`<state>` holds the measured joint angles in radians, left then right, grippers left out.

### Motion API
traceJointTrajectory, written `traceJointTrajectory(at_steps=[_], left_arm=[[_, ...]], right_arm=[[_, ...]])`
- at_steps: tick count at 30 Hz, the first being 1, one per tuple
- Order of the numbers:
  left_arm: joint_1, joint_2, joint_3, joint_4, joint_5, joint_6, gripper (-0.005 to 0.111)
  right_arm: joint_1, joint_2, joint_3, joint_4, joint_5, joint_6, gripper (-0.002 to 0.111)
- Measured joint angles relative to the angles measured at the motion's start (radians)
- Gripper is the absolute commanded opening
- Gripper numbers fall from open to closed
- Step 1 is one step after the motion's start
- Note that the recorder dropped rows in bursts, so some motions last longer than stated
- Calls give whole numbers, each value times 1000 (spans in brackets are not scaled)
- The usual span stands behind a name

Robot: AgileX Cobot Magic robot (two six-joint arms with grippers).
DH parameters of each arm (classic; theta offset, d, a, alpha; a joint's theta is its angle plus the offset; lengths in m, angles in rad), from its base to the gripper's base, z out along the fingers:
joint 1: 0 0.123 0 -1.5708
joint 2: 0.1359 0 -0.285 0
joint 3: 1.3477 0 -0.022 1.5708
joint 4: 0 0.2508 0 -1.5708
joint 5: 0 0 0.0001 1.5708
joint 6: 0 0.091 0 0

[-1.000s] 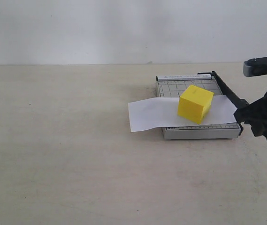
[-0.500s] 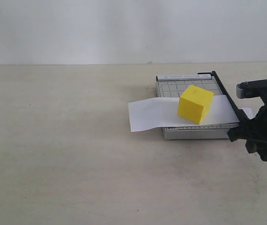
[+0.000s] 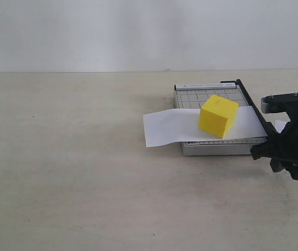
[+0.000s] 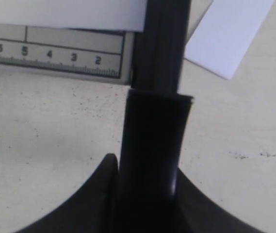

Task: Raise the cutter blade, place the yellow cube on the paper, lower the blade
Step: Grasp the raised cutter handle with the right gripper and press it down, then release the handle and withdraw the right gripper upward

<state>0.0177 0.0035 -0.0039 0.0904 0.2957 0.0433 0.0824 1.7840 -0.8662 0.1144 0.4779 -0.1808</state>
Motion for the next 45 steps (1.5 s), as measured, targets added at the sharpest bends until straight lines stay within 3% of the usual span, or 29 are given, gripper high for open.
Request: traceJointTrajectory(at_steps=[5, 8, 9, 10, 11, 13, 14, 23, 25, 29, 30, 31, 36, 38, 45], left_arm=[[0, 0, 0, 0, 0, 0, 4], [0, 0, 0, 0, 0, 0, 4], [0, 0, 0, 0, 0, 0, 4], [0, 0, 0, 0, 0, 0, 4], [0, 0, 0, 0, 0, 0, 4], [0, 0, 0, 0, 0, 0, 4], [0, 0, 0, 0, 0, 0, 4], [0, 0, 0, 0, 0, 0, 4], [0, 0, 0, 0, 0, 0, 4], [0, 0, 0, 0, 0, 0, 4], [0, 0, 0, 0, 0, 0, 4], [0, 0, 0, 0, 0, 0, 4], [0, 0, 0, 0, 0, 2, 4], [0, 0, 0, 0, 0, 2, 4], [0, 0, 0, 0, 0, 2, 4]], right_arm=[[0, 0, 0, 12, 0, -20, 1], [-2, -2, 0, 29, 0, -33, 11], [-2, -4, 0, 33, 0, -39, 25], [-2, -15, 4, 42, -4, -52, 32], [-2, -25, 9, 45, -9, -57, 49], [-2, -77, 14, 50, 0, -98, 64], [2, -110, 4, 62, 0, -105, 64], [8, -163, -147, 57, 90, -125, 62], [8, -227, -171, 61, 91, -125, 47], [8, -360, -176, 136, 95, -209, 7], [8, -402, -173, 182, 97, -260, 0], [8, -447, -161, 240, 97, -317, 0], [8, -869, 110, 792, 7, -813, 0], [8, -1043, 258, 886, -32, -907, 0], [8, -1580, 605, 921, -79, -786, 0]])
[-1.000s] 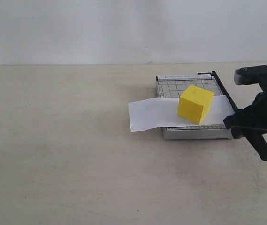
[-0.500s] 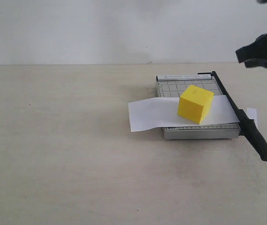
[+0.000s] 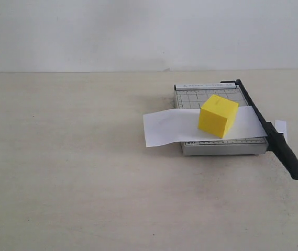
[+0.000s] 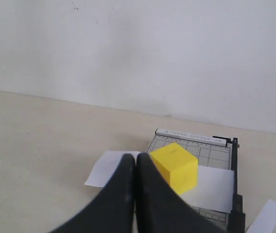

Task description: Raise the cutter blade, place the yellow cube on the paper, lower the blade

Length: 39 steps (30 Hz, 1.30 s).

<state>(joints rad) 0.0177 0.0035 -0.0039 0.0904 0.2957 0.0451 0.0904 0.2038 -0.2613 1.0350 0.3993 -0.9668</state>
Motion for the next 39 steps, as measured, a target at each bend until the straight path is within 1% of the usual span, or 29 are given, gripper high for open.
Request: traceJointTrajectory(at_steps=[3, 7, 20, 32, 36, 39], left_arm=[[0, 0, 0, 0, 0, 0, 4], [0, 0, 0, 0, 0, 0, 4], [0, 0, 0, 0, 0, 0, 4], [0, 0, 0, 0, 0, 0, 4], [0, 0, 0, 0, 0, 0, 4], [0, 0, 0, 0, 0, 0, 4]], right_arm=[[0, -95, 34, 0, 14, 17, 0], [0, -139, 36, 0, 20, 21, 0], [0, -143, 45, 0, 20, 25, 0], [0, -196, 248, 2, -1, 29, 0], [0, -197, 256, -3, -9, 65, 0], [0, -197, 256, -65, -20, 158, 0]])
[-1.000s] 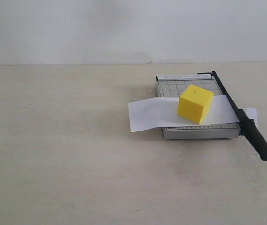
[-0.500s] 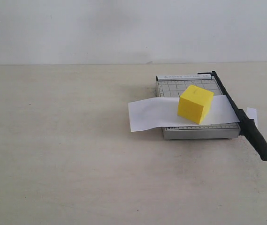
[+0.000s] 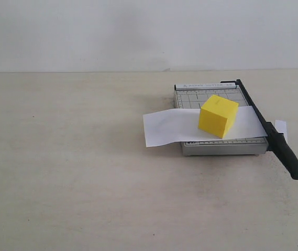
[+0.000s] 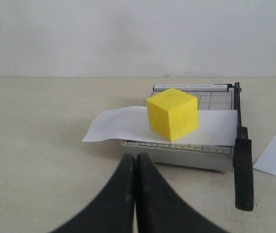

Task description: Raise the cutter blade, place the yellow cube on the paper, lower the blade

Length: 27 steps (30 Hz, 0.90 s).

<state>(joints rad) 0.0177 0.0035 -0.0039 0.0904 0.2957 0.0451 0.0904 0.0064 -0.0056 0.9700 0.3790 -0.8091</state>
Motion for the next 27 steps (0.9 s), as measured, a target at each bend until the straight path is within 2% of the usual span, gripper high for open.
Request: traceJointTrajectory(at_steps=[7, 18, 27], left_arm=[[0, 0, 0, 0, 0, 0, 4], [0, 0, 0, 0, 0, 0, 4], [0, 0, 0, 0, 0, 0, 4]], right_arm=[[0, 0, 0, -251, -5, 302, 0], [0, 0, 1, -310, -83, 341, 0], [0, 0, 1, -554, -97, 532, 0]])
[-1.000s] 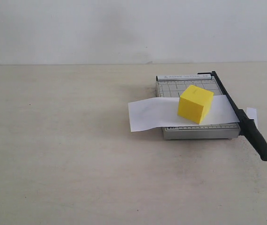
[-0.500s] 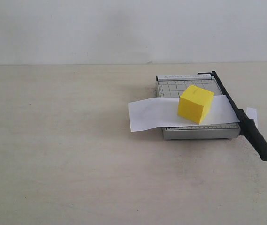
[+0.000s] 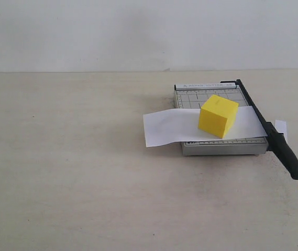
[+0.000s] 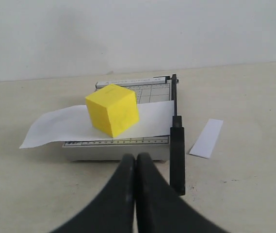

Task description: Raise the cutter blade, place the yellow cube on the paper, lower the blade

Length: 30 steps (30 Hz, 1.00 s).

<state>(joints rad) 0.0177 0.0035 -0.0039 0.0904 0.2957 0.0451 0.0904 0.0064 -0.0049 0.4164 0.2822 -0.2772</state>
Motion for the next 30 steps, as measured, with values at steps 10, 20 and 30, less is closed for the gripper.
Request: traceJointTrajectory(at_steps=[10, 20, 30], left_arm=[[0, 0, 0, 0, 0, 0, 4], [0, 0, 0, 0, 0, 0, 4], [0, 0, 0, 0, 0, 0, 4]], right_arm=[[0, 0, 0, -223, -11, 90, 0], [0, 0, 0, -333, -15, 194, 0], [0, 0, 0, -361, -15, 211, 0]])
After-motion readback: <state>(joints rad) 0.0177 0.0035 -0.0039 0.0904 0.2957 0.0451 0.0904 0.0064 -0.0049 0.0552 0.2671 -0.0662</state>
